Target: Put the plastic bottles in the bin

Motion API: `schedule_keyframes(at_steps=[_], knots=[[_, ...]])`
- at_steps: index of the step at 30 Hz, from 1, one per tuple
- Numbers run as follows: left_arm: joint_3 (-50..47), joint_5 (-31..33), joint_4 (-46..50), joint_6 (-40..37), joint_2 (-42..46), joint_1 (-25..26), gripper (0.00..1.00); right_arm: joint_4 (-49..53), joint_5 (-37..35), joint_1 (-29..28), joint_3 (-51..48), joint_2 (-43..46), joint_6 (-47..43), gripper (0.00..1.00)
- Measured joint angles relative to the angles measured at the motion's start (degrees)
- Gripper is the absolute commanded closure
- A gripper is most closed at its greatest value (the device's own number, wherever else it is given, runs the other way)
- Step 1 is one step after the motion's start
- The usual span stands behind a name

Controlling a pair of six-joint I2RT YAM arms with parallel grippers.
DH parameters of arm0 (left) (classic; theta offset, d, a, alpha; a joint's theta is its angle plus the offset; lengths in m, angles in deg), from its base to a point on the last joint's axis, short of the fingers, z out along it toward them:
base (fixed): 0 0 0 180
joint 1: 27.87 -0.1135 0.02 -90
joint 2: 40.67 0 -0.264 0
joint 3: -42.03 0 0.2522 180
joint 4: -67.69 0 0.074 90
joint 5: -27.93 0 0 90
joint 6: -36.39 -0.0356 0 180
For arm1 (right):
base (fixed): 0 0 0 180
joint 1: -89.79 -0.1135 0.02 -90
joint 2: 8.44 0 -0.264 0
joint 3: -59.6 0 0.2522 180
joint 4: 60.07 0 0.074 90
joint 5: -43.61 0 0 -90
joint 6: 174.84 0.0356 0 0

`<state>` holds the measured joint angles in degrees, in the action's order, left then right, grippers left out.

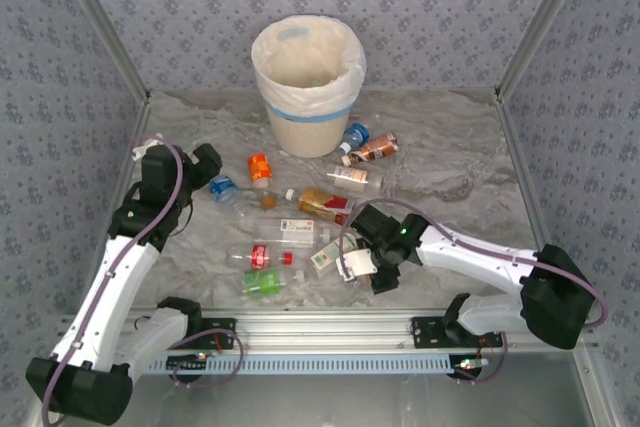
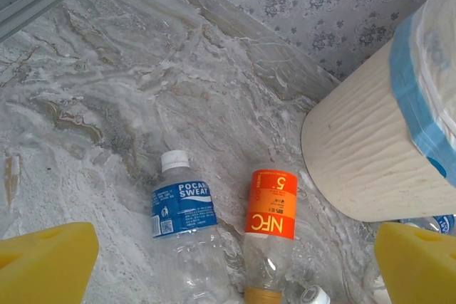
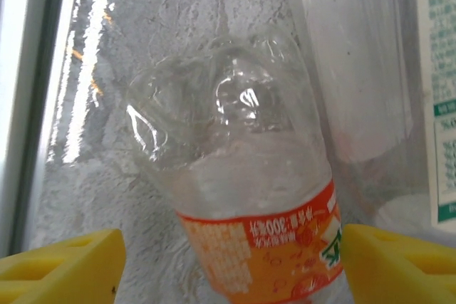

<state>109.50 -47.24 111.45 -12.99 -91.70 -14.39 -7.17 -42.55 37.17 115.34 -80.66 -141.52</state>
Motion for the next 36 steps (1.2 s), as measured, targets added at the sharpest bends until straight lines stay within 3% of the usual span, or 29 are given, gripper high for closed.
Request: schedule_keyframes(at_steps=[9, 13, 19, 27, 36], knots=[[-0.68, -0.02, -0.04, 0.04, -0.02, 0.0, 0.01, -8.63, -1.7, -0.94, -5.38, -1.2, -2.36, 0.25], [-0.68, -0.02, -0.07, 0.04, -0.09, -0.31, 0.0, -11.28, -3.45, -0.94, -7.3, -2.03, -2.78, 0.36], [-0.68, -0.04, -0.11, 0.28, -0.28, -0.37, 0.01, -12.87, -5.25, -0.94, -8.11, -1.55, -2.47, 0.41], [-1.57, 0.13, -0.22, 1.05, -0.46, -0.66, 0.01, -7.02, -7.34, -0.28, -8.41, 3.69, 0.61, 0.51], [-2.43, 0.68, -0.46, 2.12, -0.46, -1.11, 0.01, 2.34, -8.61, 5.77, -4.59, 9.57, 5.01, 0.62]])
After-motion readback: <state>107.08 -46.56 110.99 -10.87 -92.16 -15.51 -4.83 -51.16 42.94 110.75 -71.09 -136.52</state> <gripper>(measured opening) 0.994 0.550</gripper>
